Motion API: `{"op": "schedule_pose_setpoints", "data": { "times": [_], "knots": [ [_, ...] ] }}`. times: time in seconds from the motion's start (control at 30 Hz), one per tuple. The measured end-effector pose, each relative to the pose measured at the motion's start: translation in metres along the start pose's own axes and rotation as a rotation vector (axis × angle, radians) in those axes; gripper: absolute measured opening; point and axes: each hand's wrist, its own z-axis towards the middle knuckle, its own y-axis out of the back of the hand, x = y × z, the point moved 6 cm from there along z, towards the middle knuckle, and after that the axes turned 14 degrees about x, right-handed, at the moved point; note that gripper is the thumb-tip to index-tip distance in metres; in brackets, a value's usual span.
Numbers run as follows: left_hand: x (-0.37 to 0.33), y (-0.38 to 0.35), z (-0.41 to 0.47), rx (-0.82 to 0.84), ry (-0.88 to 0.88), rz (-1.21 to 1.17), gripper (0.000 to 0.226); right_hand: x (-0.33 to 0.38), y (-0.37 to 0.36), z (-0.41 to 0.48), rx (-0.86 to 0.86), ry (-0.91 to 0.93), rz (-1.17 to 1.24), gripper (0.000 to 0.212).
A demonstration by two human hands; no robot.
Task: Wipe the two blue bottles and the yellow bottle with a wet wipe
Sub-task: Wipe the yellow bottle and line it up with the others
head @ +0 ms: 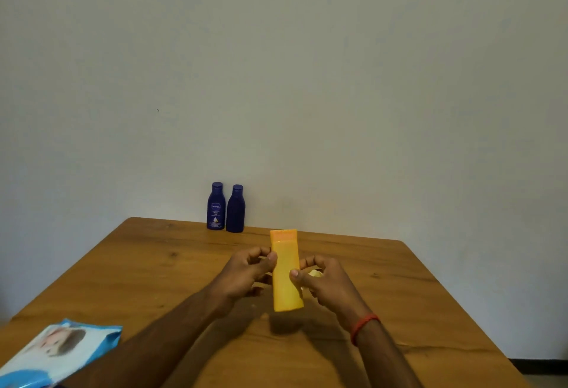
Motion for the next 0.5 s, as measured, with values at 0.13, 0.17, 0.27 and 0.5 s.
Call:
{"op": "schedule_pose_setpoints", "data": {
  "times": [0.13, 0.17, 0.27, 0.5],
  "knots": [
    [0.002, -0.012, -0.033, 0.111, -0.067, -0.284, 0.042, 0.023, -0.017, -0.039, 0.082, 0.077, 0.003, 0.022],
    [0.003, -0.014, -0.042, 0.137, -0.091, -0.353, 0.048, 0.026, -0.022, -0.048, 0.098, 0.095, 0.017, 0.022],
    [0.003, -0.020, -0.061, 0.234, -0.155, -0.445, 0.082, 0.033, -0.034, -0.070, 0.136, 0.114, 0.060, 0.022],
    [-0.001, -0.040, -0.090, 0.307, -0.216, -0.529, 0.095, 0.040, -0.054, -0.097, 0.126, 0.113, 0.013, 0.016]
  ]
}}
